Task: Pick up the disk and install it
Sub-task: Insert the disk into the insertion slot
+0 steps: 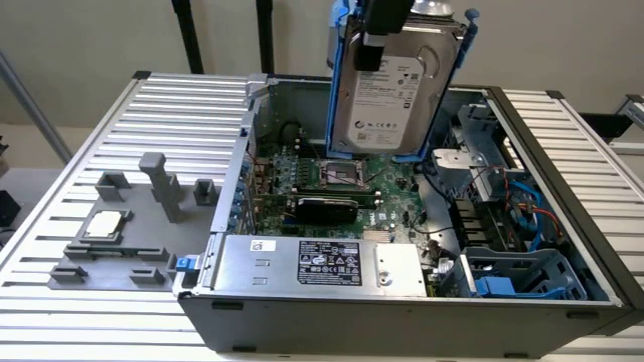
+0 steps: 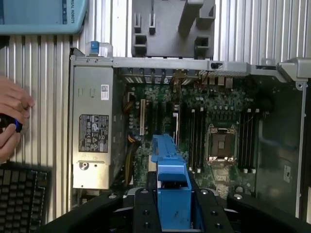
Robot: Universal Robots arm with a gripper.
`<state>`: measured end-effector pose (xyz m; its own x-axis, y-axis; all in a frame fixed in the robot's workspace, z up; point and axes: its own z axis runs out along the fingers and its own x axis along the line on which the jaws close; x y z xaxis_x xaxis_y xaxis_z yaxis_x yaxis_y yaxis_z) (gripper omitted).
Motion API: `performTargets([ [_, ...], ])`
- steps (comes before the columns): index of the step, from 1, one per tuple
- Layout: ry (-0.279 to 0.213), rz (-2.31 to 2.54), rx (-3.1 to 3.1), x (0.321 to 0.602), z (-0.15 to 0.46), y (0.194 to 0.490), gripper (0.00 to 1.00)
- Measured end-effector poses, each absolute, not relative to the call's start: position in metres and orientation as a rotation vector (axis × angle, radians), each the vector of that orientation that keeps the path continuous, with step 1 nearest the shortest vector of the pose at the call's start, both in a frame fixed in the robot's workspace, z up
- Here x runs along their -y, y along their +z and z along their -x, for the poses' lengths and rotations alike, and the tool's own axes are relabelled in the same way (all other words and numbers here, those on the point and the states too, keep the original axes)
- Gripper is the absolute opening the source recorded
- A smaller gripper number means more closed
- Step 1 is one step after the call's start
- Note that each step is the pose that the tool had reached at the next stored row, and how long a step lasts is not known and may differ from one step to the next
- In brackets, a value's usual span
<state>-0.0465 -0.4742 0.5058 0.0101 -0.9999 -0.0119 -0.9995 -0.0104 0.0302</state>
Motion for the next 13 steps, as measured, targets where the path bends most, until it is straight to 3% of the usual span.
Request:
performTargets([
  [13,-0.049,-2.222,2.200,0.499,0.002,0.506,0.00],
])
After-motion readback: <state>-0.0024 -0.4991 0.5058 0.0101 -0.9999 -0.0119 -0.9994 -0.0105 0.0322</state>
